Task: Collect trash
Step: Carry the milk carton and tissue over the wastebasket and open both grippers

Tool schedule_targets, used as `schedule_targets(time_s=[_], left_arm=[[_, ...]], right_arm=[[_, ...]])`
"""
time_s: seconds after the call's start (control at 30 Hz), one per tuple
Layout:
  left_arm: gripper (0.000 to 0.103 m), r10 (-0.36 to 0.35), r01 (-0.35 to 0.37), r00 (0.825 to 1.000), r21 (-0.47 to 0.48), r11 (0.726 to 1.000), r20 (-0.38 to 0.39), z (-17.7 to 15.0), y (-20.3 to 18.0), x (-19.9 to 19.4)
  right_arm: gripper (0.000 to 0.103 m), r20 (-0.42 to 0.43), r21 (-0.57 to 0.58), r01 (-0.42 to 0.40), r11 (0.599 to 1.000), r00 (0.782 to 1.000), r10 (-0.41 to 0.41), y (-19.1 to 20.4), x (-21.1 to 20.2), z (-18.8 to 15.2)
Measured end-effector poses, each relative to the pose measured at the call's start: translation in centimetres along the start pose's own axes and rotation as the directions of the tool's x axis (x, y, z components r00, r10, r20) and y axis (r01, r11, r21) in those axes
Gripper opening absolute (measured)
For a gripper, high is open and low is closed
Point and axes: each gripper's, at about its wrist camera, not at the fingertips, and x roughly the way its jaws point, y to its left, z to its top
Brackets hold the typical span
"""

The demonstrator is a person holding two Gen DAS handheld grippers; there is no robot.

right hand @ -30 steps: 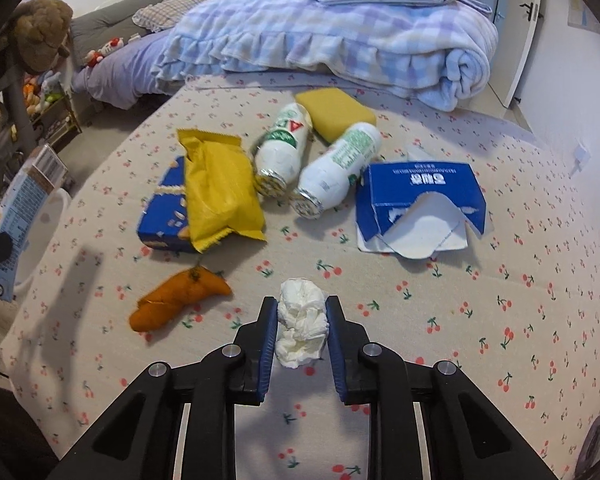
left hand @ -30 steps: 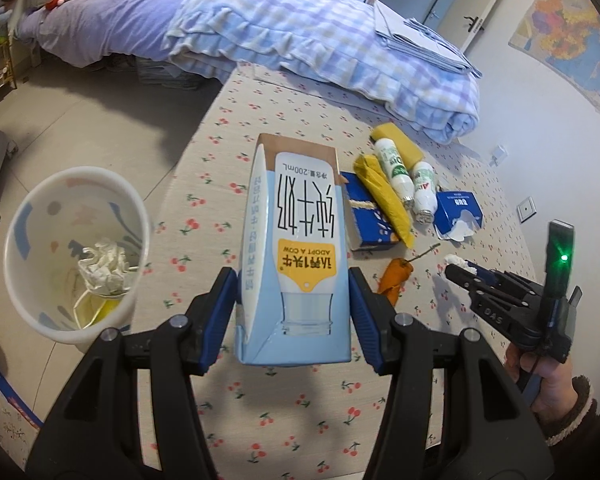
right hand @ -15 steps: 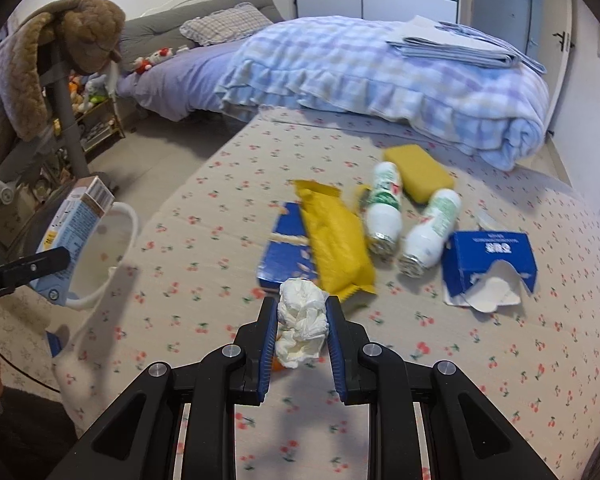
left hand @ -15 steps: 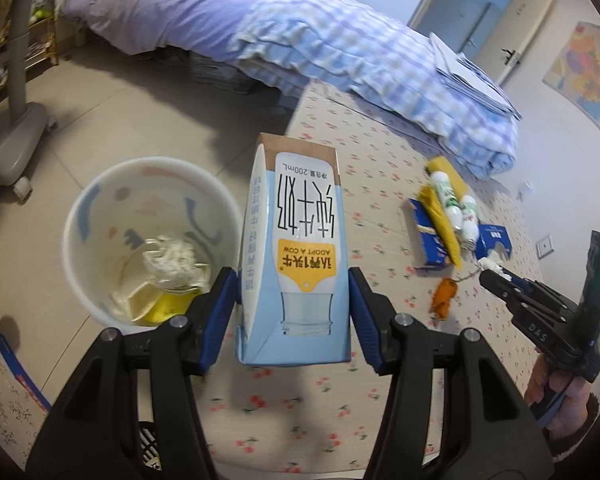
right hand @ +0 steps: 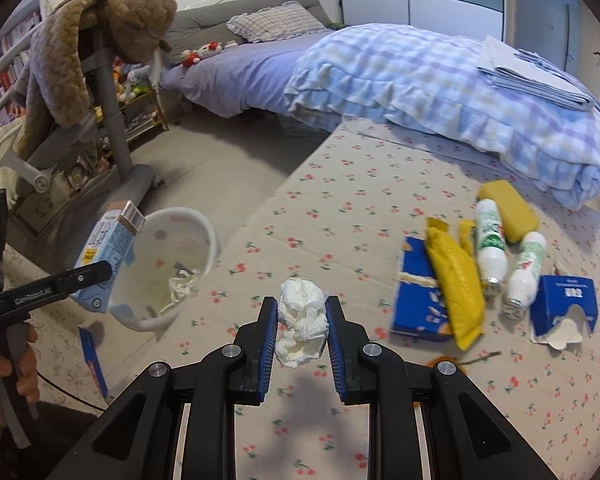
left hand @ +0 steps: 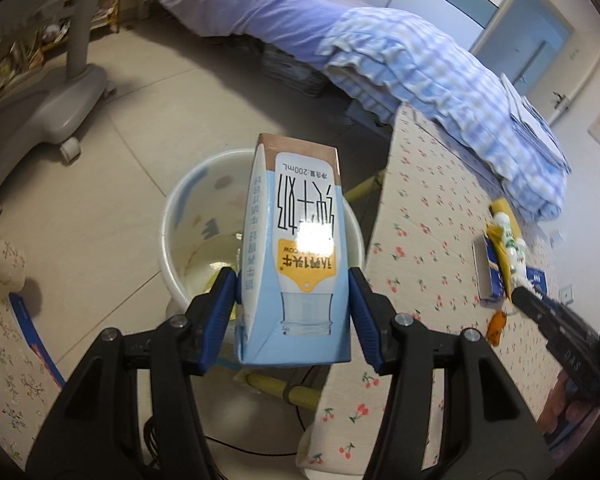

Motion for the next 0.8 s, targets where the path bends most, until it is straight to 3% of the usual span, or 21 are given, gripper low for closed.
schedule_targets(time_s=[0.13, 0.2, 0.4, 0.6, 0.8], left_arm=[[0.063, 0.042, -0.041, 0.999, -0.030, 0.999, 0.012, 0.6, 0.7, 0.5], [0.083, 0.094, -0.093, 0.995, -0.052, 0.994, 0.017, 0.8, 1.0, 0.5], [0.087, 0.164, -0.165, 0.986, -0.097, 0.981, -0.022, 0.9, 2.6, 0.3], [0.090, 0.288, -0.289, 0.957, -0.066, 0.955, -0.036, 1.1, 3.4, -0.5], [0.091, 0.331, -0.332, 0.943, -0.054, 0.942, -0.029, 1.2, 4.3, -1.1]], right_arm=[[0.025, -0.009, -0.012, -0.047, 0.999, 0.999, 0.047, 1.9, 1.4, 0.7], [0.025, -0.010, -0.021, -0.075, 0.997, 0.997, 0.075, 2.9, 2.0, 1.1], [0.025, -0.017, -0.078, -0.120, 0.990, 0.993, 0.119, 5.8, 3.5, 1.8], [0.025, -0.050, -0.094, -0.169, 0.981, 0.985, 0.165, 8.0, 5.9, 2.4], [0.027, -0.066, -0.094, -0.204, 0.974, 0.978, 0.198, 9.8, 7.9, 2.9]])
